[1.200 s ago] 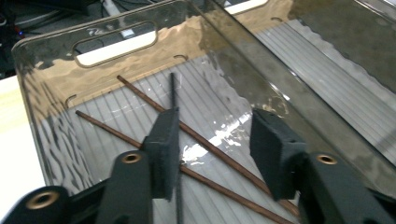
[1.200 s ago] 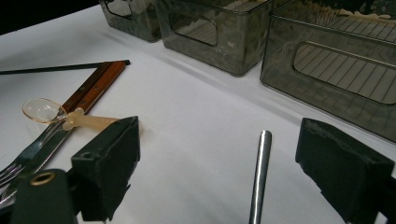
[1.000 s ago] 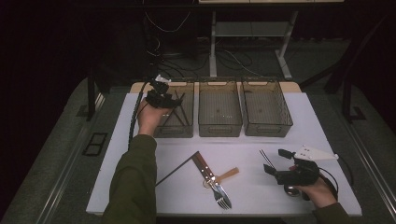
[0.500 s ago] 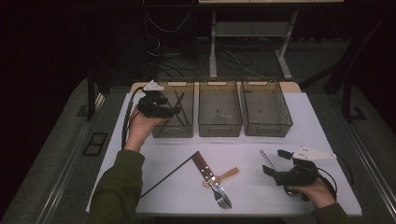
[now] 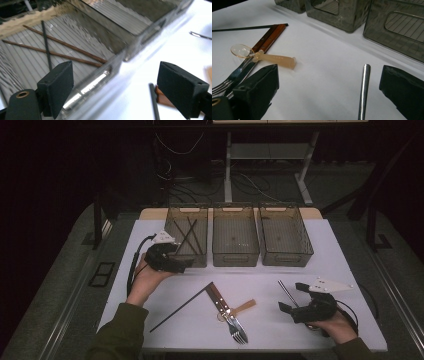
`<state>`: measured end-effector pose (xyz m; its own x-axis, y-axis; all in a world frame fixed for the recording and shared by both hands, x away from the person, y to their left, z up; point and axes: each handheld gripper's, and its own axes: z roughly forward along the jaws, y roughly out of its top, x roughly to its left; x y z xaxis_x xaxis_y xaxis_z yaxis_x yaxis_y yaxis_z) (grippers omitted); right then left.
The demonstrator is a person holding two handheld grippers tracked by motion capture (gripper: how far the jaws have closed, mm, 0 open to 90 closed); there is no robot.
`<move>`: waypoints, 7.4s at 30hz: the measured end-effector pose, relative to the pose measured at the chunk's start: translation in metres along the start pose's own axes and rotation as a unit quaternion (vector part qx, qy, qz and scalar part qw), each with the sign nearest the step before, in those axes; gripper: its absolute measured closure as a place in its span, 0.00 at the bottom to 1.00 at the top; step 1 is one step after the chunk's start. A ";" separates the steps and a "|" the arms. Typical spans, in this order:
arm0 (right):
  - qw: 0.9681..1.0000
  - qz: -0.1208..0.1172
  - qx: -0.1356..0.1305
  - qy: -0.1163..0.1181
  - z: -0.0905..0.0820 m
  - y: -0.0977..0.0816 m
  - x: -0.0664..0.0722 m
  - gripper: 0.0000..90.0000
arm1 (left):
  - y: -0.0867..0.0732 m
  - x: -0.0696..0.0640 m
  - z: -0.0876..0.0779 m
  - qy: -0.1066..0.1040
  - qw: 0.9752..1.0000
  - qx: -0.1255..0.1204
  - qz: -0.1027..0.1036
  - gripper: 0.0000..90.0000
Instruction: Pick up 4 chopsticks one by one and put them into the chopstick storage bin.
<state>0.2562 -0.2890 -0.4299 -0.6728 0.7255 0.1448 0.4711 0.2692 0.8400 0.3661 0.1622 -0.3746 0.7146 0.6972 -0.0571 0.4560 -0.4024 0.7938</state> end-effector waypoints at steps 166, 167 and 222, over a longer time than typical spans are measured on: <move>1.000 -0.017 -0.014 -0.006 -0.003 0.002 -0.005 0.03 | 0.074 0.078 0.056 0.090 0.991 -0.014 -0.100 0.95; 1.000 -0.017 -0.014 -0.006 -0.003 0.002 -0.005 0.03 | 0.074 0.078 0.058 0.094 0.991 -0.013 -0.098 0.95; 1.000 -0.007 -0.007 0.001 -0.001 0.002 -0.005 0.03 | 0.035 0.008 0.012 0.002 1.000 -0.025 -0.010 0.32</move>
<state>0.2595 -0.2930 -0.4284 -0.6804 0.7206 0.1337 0.4530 0.2700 0.8497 0.3939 0.1468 -0.3545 0.7036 0.7069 -0.0716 0.4435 -0.3582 0.8216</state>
